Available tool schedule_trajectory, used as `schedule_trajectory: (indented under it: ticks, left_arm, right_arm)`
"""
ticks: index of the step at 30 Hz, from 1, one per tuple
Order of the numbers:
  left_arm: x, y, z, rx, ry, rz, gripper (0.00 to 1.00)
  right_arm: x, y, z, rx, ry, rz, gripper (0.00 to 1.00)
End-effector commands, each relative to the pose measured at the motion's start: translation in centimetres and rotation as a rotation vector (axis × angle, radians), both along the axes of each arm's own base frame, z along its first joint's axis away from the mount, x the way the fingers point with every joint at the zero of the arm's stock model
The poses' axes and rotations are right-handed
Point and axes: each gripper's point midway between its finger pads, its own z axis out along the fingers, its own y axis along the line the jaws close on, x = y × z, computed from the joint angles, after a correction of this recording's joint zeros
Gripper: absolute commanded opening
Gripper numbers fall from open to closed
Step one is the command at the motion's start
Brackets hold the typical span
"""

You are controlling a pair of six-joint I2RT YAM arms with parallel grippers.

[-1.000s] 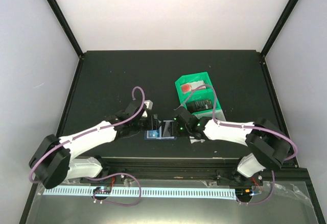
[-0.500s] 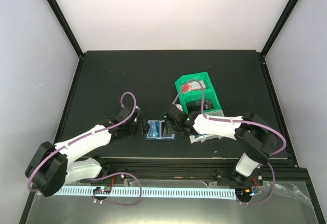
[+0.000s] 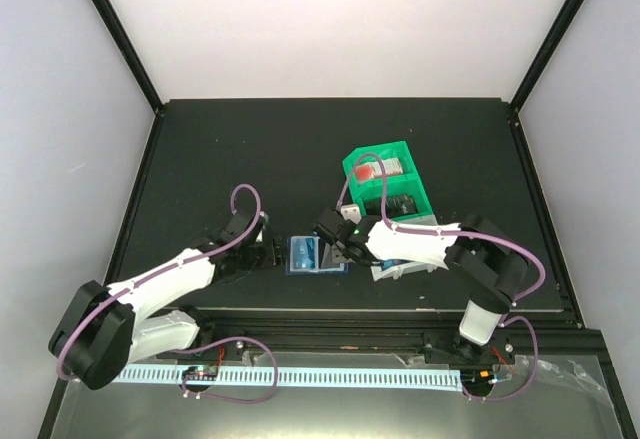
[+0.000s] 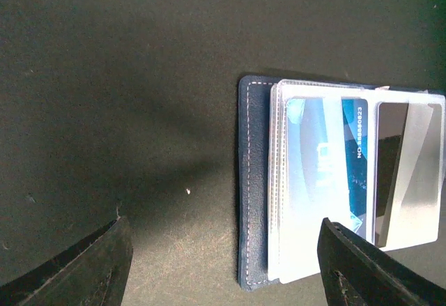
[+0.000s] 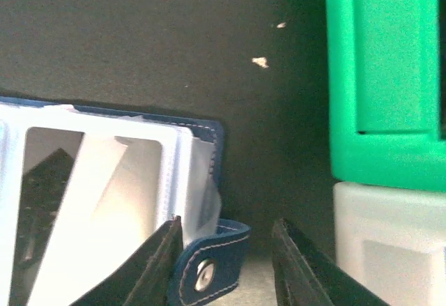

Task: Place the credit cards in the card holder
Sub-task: Close the card holder at the center of the board.

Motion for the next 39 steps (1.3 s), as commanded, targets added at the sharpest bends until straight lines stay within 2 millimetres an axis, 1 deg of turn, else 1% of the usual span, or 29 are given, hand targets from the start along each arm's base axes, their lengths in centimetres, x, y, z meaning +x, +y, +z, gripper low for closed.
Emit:
schedule_trajectory:
  ticks: [1,3,6,7,11,14,16,18,20,23,27,30,34,39]
  left_arm:
    - [0.1,-0.7,0.7,-0.056,-0.029,-0.023,0.75]
    - [0.1,-0.6,0.5,-0.058,-0.026,-0.025,0.74]
    - [-0.1,-0.5,0.3,-0.054,-0.023,-0.023,0.75]
    - [-0.1,-0.4,0.2,-0.055,-0.024,-0.022,0.75]
    - [0.0,0.4,0.2,-0.049,-0.035,0.006,0.75]
    - [0.1,0.6,-0.3,-0.055,-0.033,0.017,0.74]
    - [0.0,0.5,-0.9,-0.063,-0.009,0.013,0.7]
    - [-0.1,0.5,-1.5,-0.065,0.016,0.008,0.64]
    - [-0.3,0.6,-2.1,-0.059,0.034,0.014,0.59]
    - [-0.6,1.0,-3.0,-0.052,0.058,0.023,0.55]
    - [-0.6,1.2,-3.4,-0.047,0.068,0.022,0.51]
    - [-0.6,0.9,-3.5,-0.067,0.071,0.006,0.45]
    - [-0.5,-0.1,-3.4,-0.114,0.074,-0.027,0.4]
    - [-0.2,-1.3,-3.1,-0.175,0.062,-0.069,0.4]
  right_arm:
    - [0.5,-1.9,1.1,-0.08,-0.056,-0.06,0.32]
    - [0.5,-1.6,1.4,-0.063,-0.056,-0.056,0.23]
    - [0.5,-0.5,1.8,-0.016,-0.048,-0.035,0.03]
    - [0.4,0.0,2.0,0.01,-0.042,-0.025,0.01]
    - [-0.2,2.7,3.8,0.17,-0.018,0.033,0.01]
    - [-0.8,4.4,5.7,0.318,-0.018,0.072,0.01]
    - [-1.1,5.2,6.7,0.388,-0.02,0.09,0.01]
    - [-1.2,6.1,7.4,0.444,-0.023,0.109,0.01]
    - [-1.2,7.2,7.9,0.489,-0.012,0.134,0.01]
    - [-1.0,8.7,8.0,0.526,0.007,0.159,0.01]
    - [-0.8,11.1,8.6,0.607,0.033,0.201,0.01]
    - [-0.8,12.8,8.9,0.662,0.051,0.232,0.01]
    - [-0.9,14.1,8.8,0.726,0.075,0.252,0.01]
    - [-0.8,15.1,8.5,0.785,0.102,0.253,0.01]
